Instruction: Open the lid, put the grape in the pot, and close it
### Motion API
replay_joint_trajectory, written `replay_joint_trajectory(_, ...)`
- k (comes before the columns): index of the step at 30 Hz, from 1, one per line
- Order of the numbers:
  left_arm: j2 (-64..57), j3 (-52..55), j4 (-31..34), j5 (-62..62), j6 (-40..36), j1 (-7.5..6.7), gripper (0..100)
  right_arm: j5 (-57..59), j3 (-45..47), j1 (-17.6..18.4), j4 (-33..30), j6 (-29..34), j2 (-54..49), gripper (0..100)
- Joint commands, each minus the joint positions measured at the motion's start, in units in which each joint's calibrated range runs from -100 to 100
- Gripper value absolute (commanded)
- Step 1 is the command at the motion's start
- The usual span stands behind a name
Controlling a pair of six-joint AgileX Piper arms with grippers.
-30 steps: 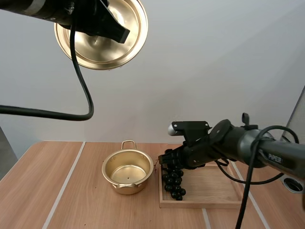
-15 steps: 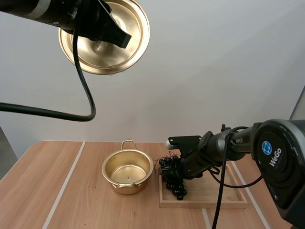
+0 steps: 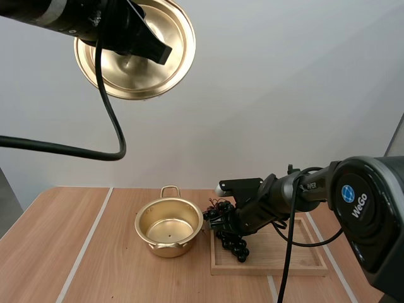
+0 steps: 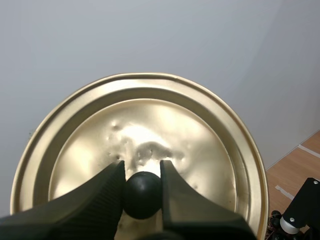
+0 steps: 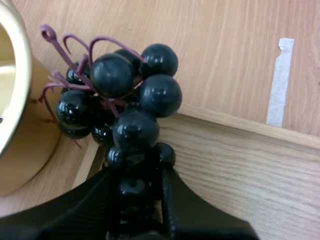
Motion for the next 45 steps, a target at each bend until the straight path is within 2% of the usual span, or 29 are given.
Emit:
replay_joint_trajectory(1,0.09,-0.51,-0.73,-0.56,-0.47,0.13,0,1.26,0.46,0.03,-1.17,-0.69,-0.18,0)
replay_joint_trajectory(10,-0.47,-0.51,-0.73,-3.94,-0.47,0.13,0,1.11,0.14,0.03,-1.17,-0.69,-13.37,0)
replay_joint_trajectory(19,-2.35,-3.37,-0.94,-6.69,-0.47,0.13,0,8.11,-7.03,1.23,-0.79,-0.69,-22.08,0)
replay_joint_trajectory(26,-4.57,-5.69,-0.94,-9.13,-0.47,0.13,0,10.69,-10.50,7.09,0.09,-0.69,-22.15,0)
replay_joint_trajectory(34,-6.32,-5.69,-0.94,-13.36,-0.47,0.13,0,6.53,-10.50,12.83,-0.57,-0.69,-20.89,0)
replay_joint_trajectory(41,-6.87,-5.69,-0.94,-13.80,-0.47,0.13,0,0.50,-10.50,15.28,-1.34,-0.69,-13.08,0)
replay_joint_trajectory(45,-6.87,-5.69,-0.94,-13.80,-0.47,0.13,0,-0.24,-12.89,15.30,-3.36,-0.69,-8.35,0)
